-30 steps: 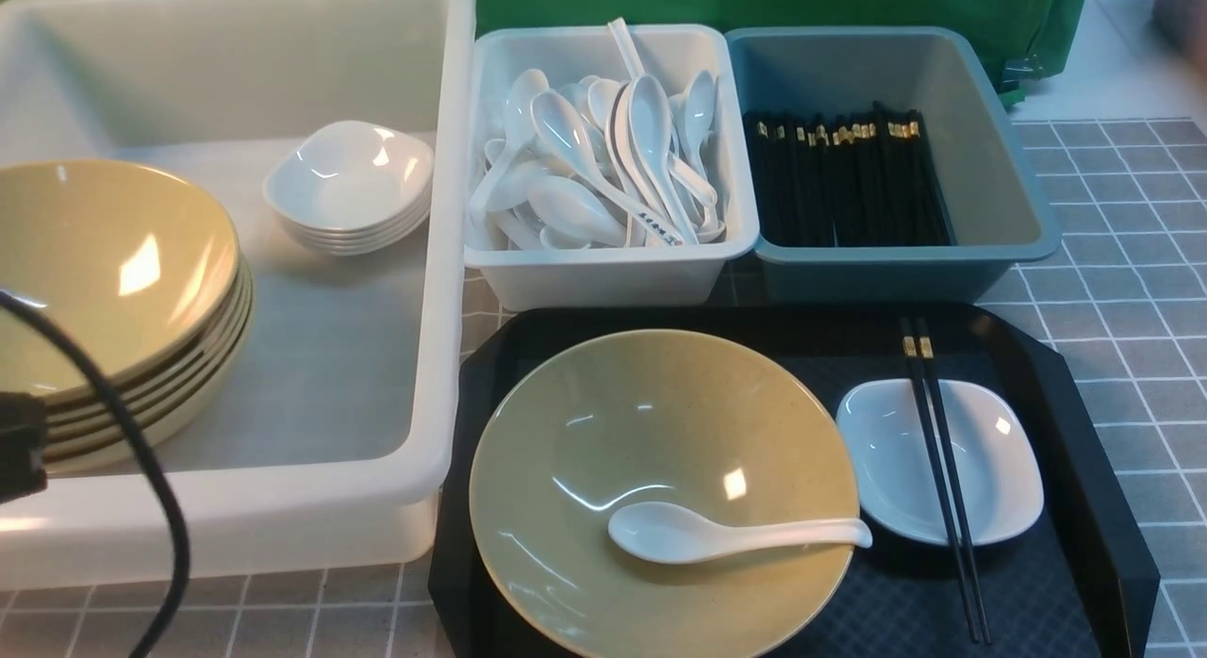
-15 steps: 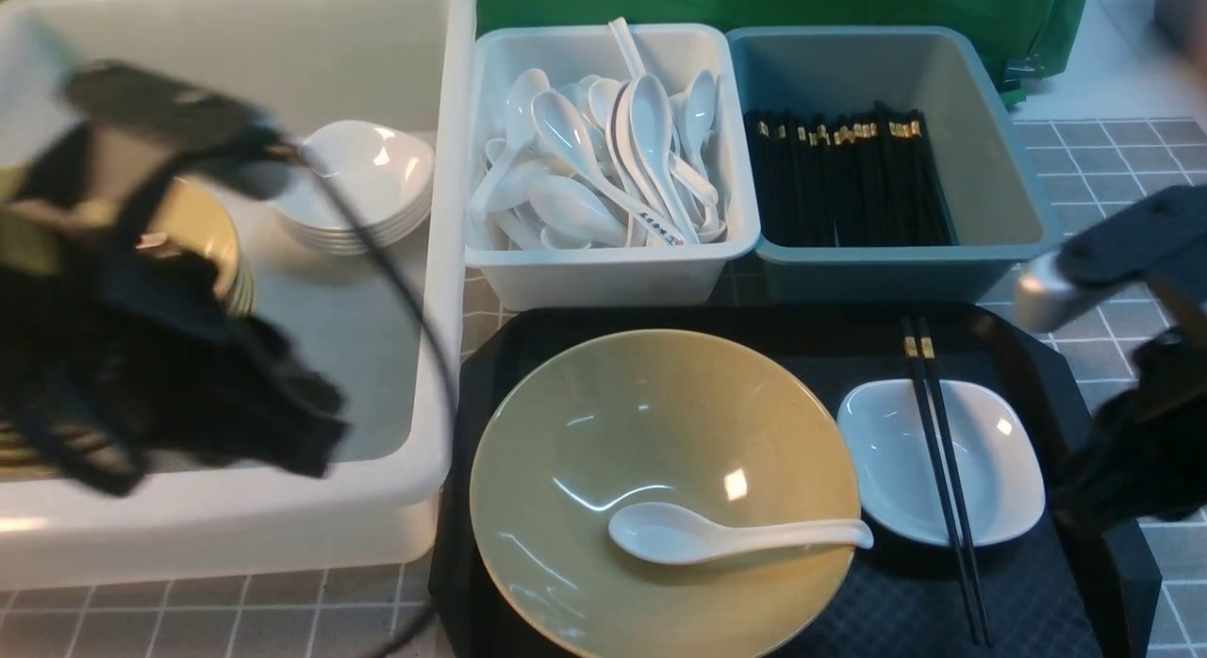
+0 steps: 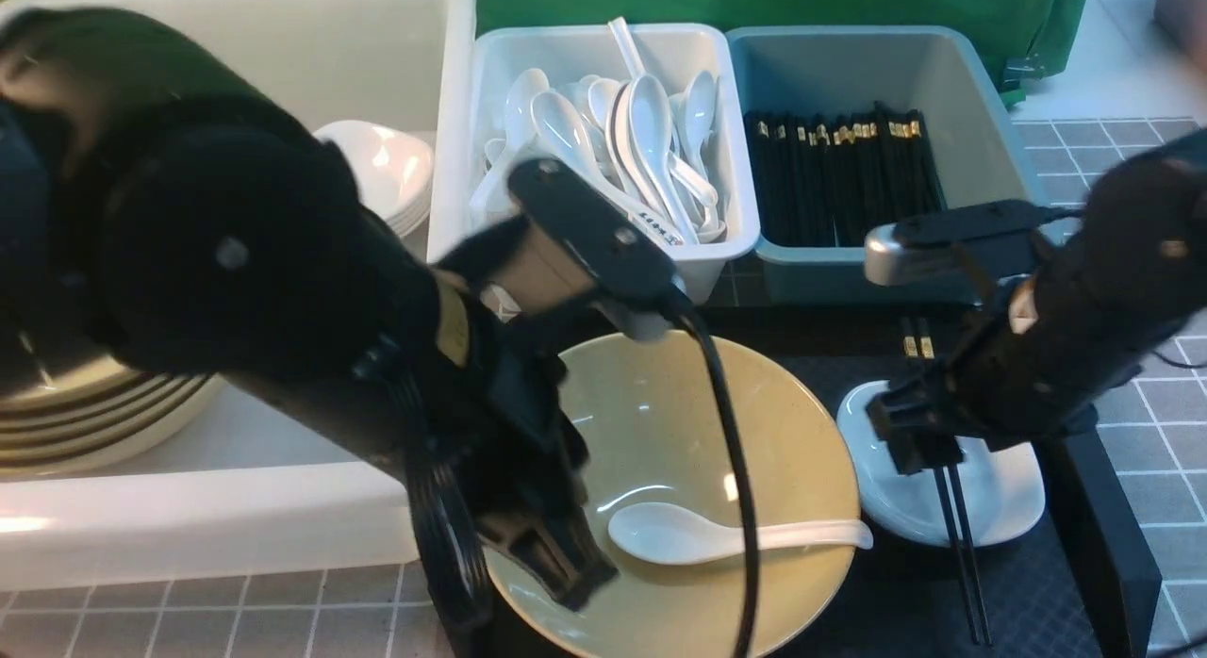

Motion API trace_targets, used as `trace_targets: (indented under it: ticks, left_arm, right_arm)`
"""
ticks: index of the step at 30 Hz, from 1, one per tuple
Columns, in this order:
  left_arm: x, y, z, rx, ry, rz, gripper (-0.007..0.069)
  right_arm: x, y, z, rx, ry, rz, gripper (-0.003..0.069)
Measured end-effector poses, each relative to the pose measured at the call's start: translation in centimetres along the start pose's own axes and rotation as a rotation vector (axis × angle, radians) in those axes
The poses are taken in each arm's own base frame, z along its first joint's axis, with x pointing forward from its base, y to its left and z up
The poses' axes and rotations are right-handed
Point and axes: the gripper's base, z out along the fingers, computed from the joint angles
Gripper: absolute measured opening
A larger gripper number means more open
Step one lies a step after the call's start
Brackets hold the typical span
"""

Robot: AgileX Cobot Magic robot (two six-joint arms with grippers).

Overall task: On grey table put chopsticks spoon bowls plates into blue grey white boxes.
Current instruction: 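Move the grippers toward the tableware on the black tray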

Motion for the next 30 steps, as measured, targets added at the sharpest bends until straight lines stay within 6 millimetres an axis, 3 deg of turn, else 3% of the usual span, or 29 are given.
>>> trace_targets:
  ticks: [6,16,27,30]
  left_arm:
    - [0.7,-0.2,0.9,0.005,0.036,0.008,-0.0011]
    - [1.1,-0.1,1.6,-0.012,0.040,0.016,-0.0011]
    - [0.7,0.0,1.7,-0.021,-0.007,0.019,-0.0011]
    - [0.7,0.0,1.7,-0.021,-0.007,0.019,-0.0011]
  right_arm:
    - [-1.1,0.3,2.2,0.019,0.047,0.019,0.0566]
    - [-1.7,-1.6,3.0,0.042,0.059,0.095,0.0461]
    - [-1.8,-1.4,4.6,0.035,0.105,0.084,0.0386]
    - [-1.8,-1.4,4.6,0.034,0.103,0.083,0.0335]
